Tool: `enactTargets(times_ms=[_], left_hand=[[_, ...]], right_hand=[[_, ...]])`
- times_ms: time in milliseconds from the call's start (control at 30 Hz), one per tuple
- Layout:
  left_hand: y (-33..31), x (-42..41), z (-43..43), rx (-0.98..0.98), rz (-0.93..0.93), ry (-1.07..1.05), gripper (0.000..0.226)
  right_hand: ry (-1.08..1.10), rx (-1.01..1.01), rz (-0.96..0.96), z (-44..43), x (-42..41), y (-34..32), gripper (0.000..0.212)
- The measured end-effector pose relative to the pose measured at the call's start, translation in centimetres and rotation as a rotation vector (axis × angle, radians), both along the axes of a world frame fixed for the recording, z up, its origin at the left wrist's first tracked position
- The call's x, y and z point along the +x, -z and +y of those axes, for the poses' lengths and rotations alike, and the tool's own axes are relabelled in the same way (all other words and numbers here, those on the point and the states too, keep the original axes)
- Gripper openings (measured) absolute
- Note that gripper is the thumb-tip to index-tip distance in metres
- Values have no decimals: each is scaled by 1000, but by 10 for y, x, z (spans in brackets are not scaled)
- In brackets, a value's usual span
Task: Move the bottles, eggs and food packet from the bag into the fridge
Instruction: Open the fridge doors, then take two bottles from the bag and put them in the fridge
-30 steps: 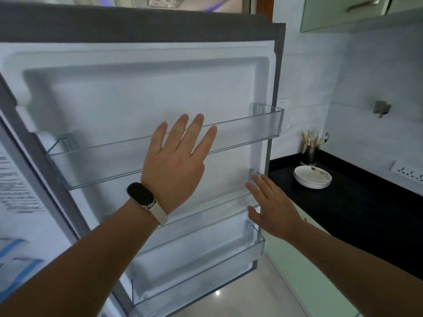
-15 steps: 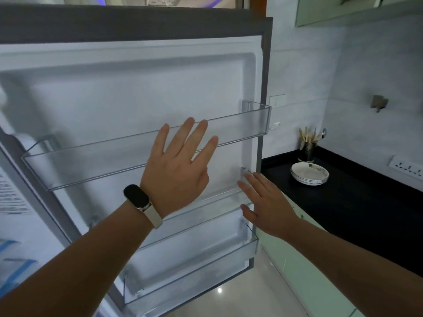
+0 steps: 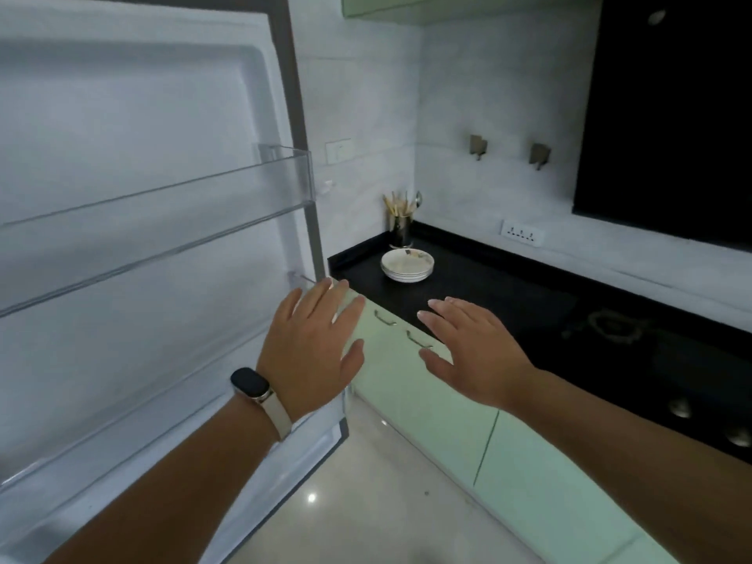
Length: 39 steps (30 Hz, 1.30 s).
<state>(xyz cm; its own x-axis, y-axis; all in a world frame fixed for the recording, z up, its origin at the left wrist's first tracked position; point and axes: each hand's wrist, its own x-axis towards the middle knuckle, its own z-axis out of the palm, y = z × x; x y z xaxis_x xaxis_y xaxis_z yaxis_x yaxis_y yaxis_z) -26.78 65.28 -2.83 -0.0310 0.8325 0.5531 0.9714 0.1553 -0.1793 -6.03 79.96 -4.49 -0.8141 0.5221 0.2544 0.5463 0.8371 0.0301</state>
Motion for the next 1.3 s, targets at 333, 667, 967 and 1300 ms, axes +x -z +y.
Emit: enactTargets(times_ms=[333,667,967,1300], left_hand=[[28,108,67,-142,-128,225,51],[40,284,103,-205,-202,426,53],[67,468,123,-310,-197,632,59],[67,634,137,-369,-150,924,58]], right_hand=[[315,-66,-89,-5,147,-9,77],[555,-158,-30,-16,325,-2,66],[745,-171,-11,-53,503,13,60],[1091,-172,60,-119,653,19,57]])
